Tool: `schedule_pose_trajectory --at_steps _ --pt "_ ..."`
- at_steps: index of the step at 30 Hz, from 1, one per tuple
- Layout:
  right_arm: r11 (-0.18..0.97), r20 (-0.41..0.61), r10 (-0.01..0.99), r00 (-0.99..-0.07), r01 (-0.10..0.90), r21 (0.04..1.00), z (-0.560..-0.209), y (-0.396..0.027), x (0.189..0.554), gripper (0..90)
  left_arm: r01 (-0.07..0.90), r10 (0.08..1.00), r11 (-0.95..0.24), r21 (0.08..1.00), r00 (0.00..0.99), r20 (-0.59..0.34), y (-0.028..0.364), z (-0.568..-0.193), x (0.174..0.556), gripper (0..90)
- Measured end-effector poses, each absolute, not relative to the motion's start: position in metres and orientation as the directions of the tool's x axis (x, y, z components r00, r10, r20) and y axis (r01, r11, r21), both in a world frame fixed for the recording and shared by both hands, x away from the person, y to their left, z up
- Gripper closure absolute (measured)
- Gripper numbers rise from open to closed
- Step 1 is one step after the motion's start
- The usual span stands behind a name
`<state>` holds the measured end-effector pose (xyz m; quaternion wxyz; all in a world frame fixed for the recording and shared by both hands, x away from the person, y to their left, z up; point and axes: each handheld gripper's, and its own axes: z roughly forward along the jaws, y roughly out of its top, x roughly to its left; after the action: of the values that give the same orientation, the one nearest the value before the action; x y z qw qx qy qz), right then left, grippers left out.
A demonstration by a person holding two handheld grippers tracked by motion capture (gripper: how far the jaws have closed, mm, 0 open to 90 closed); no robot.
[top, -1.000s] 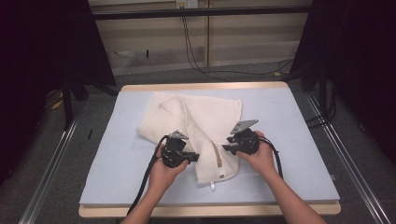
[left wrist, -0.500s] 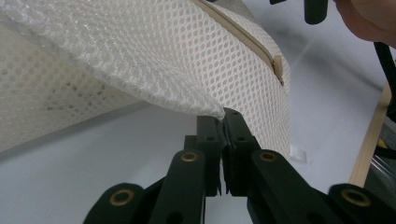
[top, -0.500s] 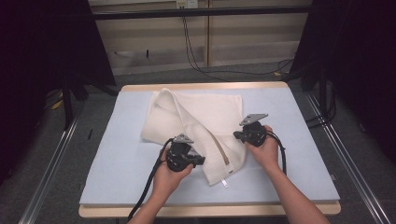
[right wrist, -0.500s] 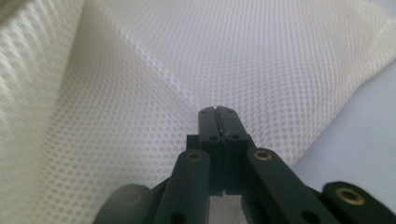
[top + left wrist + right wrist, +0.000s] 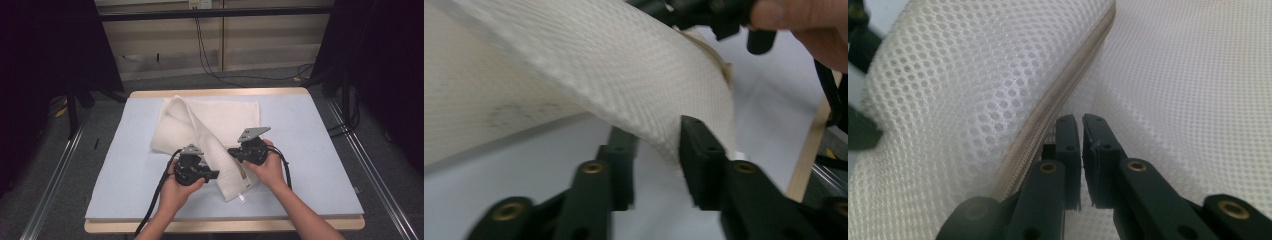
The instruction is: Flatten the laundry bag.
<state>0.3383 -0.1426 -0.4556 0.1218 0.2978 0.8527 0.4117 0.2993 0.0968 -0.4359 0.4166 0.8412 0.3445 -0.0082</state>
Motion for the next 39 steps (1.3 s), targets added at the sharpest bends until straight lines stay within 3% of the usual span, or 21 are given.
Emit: schedule_pose_trajectory --at_steps 9,27,31,32,33,36,39 --pt "0.49 0.062 0.557 -0.828 0.387 0.781 -0.462 -0.141 0.328 88.1 0.619 0.676 -0.342 0.707 0.685 -0.272 0.154 -0.425 0.314 58.5" --pt "0.532 0.088 0.458 -0.884 0.353 0.769 -0.465 -0.144 0.3 87.3 0.698 0.838 -0.223 0.681 0.494 -0.231 0.242 -0.444 0.328 68.3" --pt "0.517 0.09 0.491 -0.866 0.373 0.77 -0.468 -0.152 0.298 80.9 0.711 0.848 -0.195 0.676 0.469 -0.248 0.253 -0.45 0.327 69.7" --pt "0.506 0.082 0.528 -0.845 0.391 0.769 -0.465 -0.159 0.298 74.4 0.709 0.846 -0.189 0.68 0.469 -0.255 0.255 -0.45 0.327 69.9" --pt "0.506 0.082 0.528 -0.845 0.391 0.769 -0.465 -0.159 0.298 74.4 0.709 0.846 -0.189 0.68 0.469 -0.255 0.255 -0.45 0.327 70.1" --pt "0.451 0.065 0.648 -0.759 0.451 0.771 -0.457 -0.18 0.301 57.0 0.704 0.843 -0.183 0.686 0.471 -0.259 0.258 -0.448 0.326 70.0" --pt "0.416 0.06 0.711 -0.701 0.487 0.767 -0.456 -0.192 0.303 51.0 0.694 0.842 -0.193 0.693 0.48 -0.246 0.261 -0.446 0.324 69.8"
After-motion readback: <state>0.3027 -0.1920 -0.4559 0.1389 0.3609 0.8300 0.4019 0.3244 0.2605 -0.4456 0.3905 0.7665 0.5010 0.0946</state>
